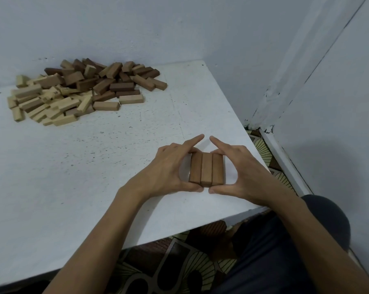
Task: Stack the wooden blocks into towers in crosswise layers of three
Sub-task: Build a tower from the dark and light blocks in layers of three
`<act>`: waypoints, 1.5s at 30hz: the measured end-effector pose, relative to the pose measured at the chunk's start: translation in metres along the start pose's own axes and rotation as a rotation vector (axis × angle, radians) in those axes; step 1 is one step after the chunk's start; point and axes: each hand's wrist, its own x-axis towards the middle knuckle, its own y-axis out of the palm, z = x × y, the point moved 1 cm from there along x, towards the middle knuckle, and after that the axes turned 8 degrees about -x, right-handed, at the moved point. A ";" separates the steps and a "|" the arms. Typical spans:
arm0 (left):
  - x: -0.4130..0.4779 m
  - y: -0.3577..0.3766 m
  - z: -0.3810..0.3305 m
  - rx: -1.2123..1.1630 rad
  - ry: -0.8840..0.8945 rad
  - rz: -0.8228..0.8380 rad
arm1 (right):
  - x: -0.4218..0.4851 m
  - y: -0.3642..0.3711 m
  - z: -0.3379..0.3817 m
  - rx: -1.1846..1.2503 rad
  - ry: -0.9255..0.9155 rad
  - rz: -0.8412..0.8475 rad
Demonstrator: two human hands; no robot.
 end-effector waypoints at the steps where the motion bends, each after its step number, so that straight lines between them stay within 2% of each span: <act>1: 0.001 0.000 0.000 0.000 0.004 0.001 | 0.000 0.000 0.000 -0.001 0.002 0.000; 32: 0.001 0.003 0.004 -0.008 0.060 -0.016 | -0.002 -0.006 0.003 -0.001 -0.028 -0.010; 38: -0.010 -0.026 0.010 -0.061 0.006 -0.103 | 0.019 -0.024 0.015 -0.022 -0.036 -0.089; 43: -0.005 -0.066 0.039 0.034 -0.026 -0.323 | 0.074 -0.032 0.035 0.146 0.024 -0.135; 45: 0.002 -0.083 0.053 0.064 -0.034 -0.396 | 0.105 -0.033 0.040 0.125 0.024 -0.137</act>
